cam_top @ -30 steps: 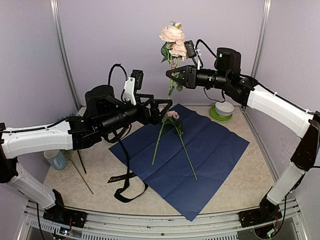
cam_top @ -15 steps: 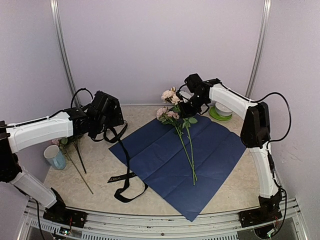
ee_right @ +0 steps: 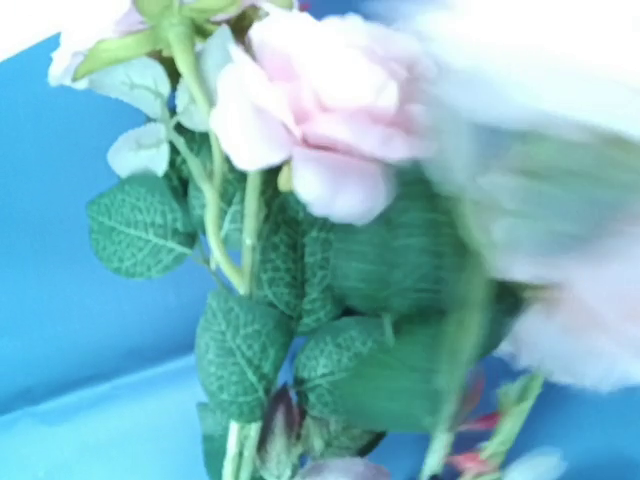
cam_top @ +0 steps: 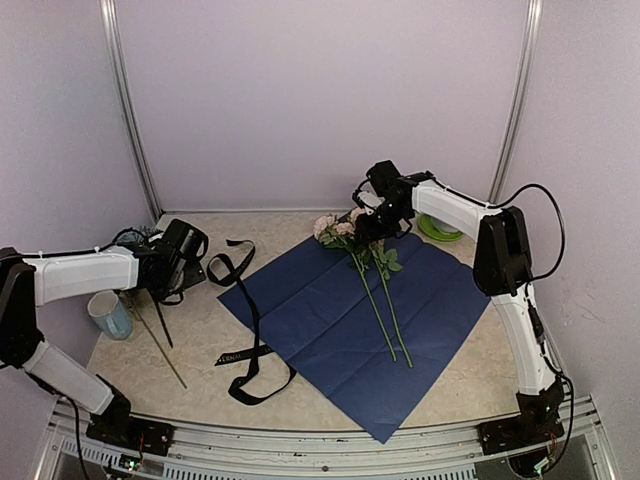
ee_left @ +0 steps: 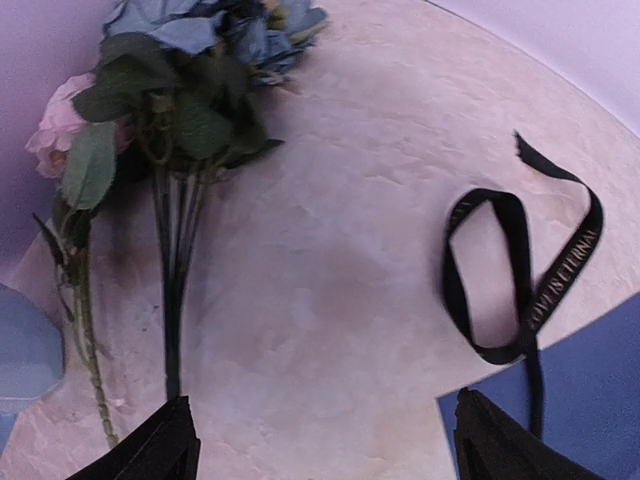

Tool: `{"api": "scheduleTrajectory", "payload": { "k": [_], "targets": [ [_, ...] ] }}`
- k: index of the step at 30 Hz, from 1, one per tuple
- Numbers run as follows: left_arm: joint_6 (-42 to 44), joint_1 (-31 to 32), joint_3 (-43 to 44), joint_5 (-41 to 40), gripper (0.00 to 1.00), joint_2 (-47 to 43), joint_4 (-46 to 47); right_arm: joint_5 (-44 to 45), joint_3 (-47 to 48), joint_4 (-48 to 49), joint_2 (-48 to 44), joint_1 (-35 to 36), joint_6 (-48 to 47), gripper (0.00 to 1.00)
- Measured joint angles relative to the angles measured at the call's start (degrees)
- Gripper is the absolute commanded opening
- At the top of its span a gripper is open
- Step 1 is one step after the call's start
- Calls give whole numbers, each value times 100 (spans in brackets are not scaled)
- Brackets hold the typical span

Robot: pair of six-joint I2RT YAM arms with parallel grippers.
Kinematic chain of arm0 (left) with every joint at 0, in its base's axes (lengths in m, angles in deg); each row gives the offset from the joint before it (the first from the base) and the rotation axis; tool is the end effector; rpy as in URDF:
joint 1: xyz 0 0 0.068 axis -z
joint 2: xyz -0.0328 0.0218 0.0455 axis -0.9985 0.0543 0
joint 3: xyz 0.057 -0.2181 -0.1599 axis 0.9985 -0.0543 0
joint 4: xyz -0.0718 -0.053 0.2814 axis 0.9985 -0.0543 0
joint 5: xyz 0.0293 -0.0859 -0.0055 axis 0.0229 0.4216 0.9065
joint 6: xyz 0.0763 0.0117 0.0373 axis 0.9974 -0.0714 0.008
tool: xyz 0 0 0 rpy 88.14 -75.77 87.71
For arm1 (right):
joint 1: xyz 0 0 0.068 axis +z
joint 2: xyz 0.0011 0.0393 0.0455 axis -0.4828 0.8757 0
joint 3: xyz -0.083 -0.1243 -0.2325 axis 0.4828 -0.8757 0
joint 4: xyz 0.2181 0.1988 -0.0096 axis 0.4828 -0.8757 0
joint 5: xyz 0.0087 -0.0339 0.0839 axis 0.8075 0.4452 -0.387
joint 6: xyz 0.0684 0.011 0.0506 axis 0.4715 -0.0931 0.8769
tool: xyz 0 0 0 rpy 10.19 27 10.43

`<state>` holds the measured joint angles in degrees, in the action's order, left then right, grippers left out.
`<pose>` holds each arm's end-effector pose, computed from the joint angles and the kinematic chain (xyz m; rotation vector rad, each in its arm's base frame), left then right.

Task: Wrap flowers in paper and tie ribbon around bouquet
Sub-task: Place the fake flower on the flattened wrapping paper, then pick up the fake flower from the center of the board.

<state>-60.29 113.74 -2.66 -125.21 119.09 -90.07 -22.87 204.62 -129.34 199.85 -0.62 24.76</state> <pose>0.3126 -0.1081 0.1662 -0.6745 2.2165 0.1688 0.5176 0.2854 0.1757 -0.5002 2.5555 0.3395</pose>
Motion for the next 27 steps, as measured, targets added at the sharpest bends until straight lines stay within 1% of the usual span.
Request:
{"api": "scheduleTrajectory", "payload": {
  "k": [3,5,7,10,13,16,19,21,23,25,27],
  "targets": [
    [-81,-385,-157,-13,87,-33,39,-46,-455,262,-214,2,7,43],
    [-144,-614,-103,-44,88,109,48,-173,-957,487,-498,2,7,43],
    [-195,-769,61,-63,88,420,31,-334,-1456,695,-855,2,7,42],
    [-319,-966,439,-94,89,1152,-11,-551,-1974,942,-1351,9,2,42],
    [-442,-1117,490,-157,91,1550,-70,-704,-2240,1147,-1766,26,-24,42],
    [-511,-1309,487,-203,93,1740,-131,-809,-2452,1331,-2085,50,-66,42],
    [-566,-1491,487,-267,92,1862,-157,-892,-2592,1447,-2253,61,-90,42],
    [-568,-1602,487,-271,87,1978,-151,-946,-2667,1493,-2293,72,-109,42],
    [-531,-1687,487,-190,78,2122,-111,-968,-2726,1510,-2299,92,-140,42],
    [-507,-1740,479,-144,64,2205,42,-970,-2767,1504,-2299,105,-173,42],
    [-444,-1790,435,-70,48,2203,221,-966,-2780,1502,-2302,120,-199,42]
  ]
}}
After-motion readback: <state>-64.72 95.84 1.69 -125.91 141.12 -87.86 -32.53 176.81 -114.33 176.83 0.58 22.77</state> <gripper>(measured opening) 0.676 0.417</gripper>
